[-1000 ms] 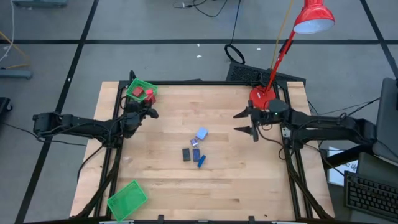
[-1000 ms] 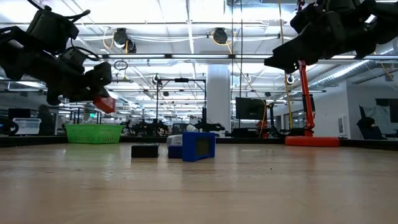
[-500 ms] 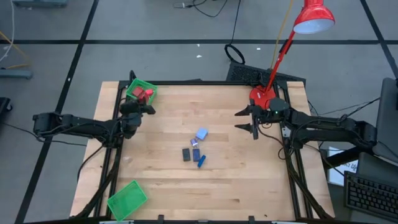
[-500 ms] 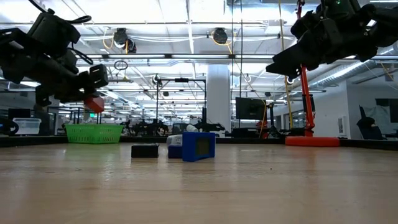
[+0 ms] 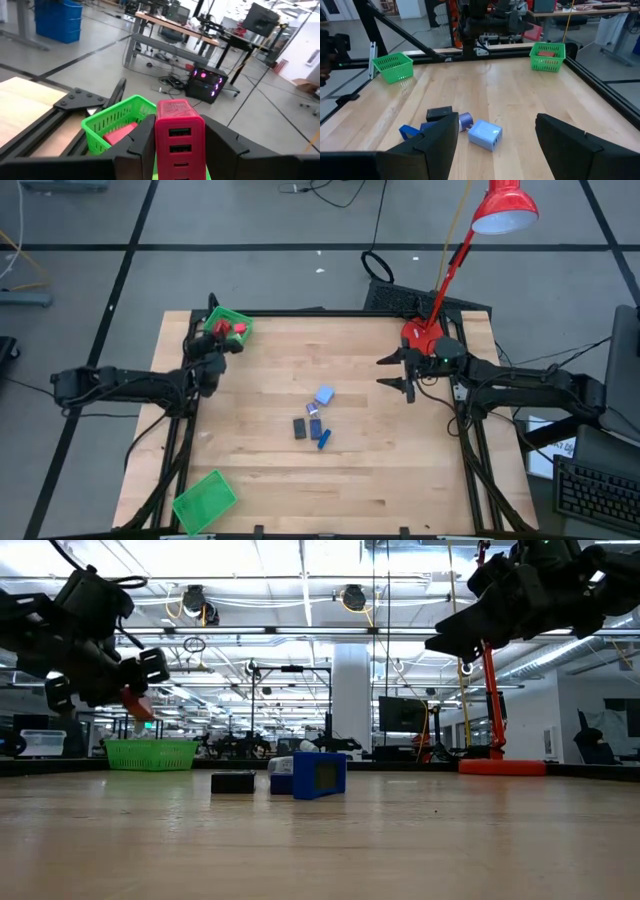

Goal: Pick & Place Office items
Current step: Put the red charger adapter into the top green basket

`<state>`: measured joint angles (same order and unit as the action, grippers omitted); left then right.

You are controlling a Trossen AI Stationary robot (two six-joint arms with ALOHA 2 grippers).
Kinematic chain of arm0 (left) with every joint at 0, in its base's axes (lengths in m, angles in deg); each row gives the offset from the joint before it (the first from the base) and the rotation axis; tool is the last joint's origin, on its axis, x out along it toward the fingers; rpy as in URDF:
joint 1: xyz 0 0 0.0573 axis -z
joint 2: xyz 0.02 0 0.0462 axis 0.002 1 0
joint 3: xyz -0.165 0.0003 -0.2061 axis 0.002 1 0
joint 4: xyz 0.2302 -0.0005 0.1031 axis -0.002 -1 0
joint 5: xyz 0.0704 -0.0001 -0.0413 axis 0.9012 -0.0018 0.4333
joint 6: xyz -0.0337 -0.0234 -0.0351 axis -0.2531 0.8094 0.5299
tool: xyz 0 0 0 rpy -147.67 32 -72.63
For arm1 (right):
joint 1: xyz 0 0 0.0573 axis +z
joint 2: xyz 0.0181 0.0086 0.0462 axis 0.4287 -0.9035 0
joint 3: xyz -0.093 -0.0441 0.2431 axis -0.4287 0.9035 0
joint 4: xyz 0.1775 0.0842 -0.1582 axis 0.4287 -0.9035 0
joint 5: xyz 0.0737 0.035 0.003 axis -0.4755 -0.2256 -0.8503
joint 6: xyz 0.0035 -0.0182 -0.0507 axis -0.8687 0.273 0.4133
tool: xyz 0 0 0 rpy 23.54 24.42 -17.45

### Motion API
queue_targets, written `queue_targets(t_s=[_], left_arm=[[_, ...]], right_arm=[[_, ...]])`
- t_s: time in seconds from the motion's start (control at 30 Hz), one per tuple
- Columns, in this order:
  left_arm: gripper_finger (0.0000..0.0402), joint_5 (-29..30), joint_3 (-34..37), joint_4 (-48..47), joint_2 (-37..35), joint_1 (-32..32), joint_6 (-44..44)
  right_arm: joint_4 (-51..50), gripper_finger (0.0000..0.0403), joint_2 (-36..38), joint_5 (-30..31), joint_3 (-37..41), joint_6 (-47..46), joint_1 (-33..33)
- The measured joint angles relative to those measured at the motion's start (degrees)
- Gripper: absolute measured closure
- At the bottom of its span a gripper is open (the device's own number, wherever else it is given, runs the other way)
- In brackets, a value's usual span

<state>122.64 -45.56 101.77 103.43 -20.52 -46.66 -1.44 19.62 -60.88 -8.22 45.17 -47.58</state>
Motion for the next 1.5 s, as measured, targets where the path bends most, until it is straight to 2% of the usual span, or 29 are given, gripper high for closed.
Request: queue_targets(t_s=[0.23, 0.5, 0.73, 1.03, 1.37, 1.5], left_arm=[[0.0281, -5.90, -0.02, -0.37, 0.00, -5.29, 0.17], [0.0260, -9.59, -0.02, -0.42, 0.00, -9.46, 0.79], [0.0275, -12.08, -0.02, -0.42, 0.00, -12.40, 0.90], [0.0229, -14.90, -0.04, -0.44, 0.00, -15.00, 1.99], [0.0209, -17.80, -0.04, -0.74, 0.00, -15.95, 2.29], [0.0206, -23.49, -0.04, 1.54, -0.07, -15.95, 1.75]], right_arm=[[2.71, 0.0151, -2.28, 0.00, 0.00, 0.10, 0.00], [4.42, 0.0151, -4.52, 0.00, 0.00, 0.14, 0.00], [5.45, 0.0151, -5.60, -0.02, 0.00, 0.15, 0.00], [5.64, 0.0151, -5.94, -0.02, 0.00, 0.15, 0.00], [5.64, 0.0151, -5.94, -0.02, 0.00, 0.15, 0.00], [5.64, 0.0151, -5.94, -0.02, 0.00, 0.14, 0.01]])
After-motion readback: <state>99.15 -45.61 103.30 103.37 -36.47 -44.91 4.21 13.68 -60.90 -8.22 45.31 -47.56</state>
